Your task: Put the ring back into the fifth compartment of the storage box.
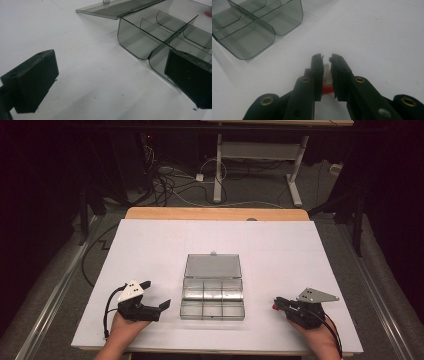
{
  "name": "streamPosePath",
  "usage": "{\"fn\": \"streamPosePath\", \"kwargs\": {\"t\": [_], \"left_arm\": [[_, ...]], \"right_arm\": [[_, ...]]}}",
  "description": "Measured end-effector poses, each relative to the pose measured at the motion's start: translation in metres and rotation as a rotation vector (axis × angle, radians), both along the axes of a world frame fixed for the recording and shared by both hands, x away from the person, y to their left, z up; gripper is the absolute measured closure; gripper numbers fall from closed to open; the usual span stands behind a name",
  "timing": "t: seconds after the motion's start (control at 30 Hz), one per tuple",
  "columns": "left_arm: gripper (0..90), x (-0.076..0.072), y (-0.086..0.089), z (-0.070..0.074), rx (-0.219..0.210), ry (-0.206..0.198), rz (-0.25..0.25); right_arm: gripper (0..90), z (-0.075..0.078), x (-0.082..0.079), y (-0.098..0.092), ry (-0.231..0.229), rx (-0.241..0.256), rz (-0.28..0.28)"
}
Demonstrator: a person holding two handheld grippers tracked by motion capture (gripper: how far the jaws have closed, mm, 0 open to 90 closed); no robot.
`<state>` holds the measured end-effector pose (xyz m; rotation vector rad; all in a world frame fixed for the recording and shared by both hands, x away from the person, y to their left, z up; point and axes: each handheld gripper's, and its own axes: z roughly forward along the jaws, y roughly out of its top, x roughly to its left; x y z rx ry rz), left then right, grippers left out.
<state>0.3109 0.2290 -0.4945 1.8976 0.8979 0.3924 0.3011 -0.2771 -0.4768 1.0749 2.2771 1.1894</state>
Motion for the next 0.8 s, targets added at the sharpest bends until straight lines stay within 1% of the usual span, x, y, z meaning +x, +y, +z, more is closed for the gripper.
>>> {"fn": "streamPosePath", "kwargs": {"t": [0.17,0.5,0.67,0.8], "left_arm": [[0.0,0.0,0.0001,0.0,-0.001,0.001,-0.001],[0.0,-0.0001,-0.0001,0.0,-0.001,0.0,-0.004],[0.0,0.0001,0.0,0.0,-0.001,0.001,-0.003],[0.0,0.0,-0.0002,0.0,0.0,0.0,-0.003]], "right_arm": [[86.3,-0.0005,0.0001,-0.0006,-0.002,-0.001,0.002],[87.0,-0.0006,-0.0004,-0.0002,-0.01,-0.008,0.005],[87.2,-0.0001,-0.0006,-0.0007,-0.003,-0.001,0.007],[87.2,0.0007,-0.0004,-0.0008,-0.006,0.004,0.007]]}}
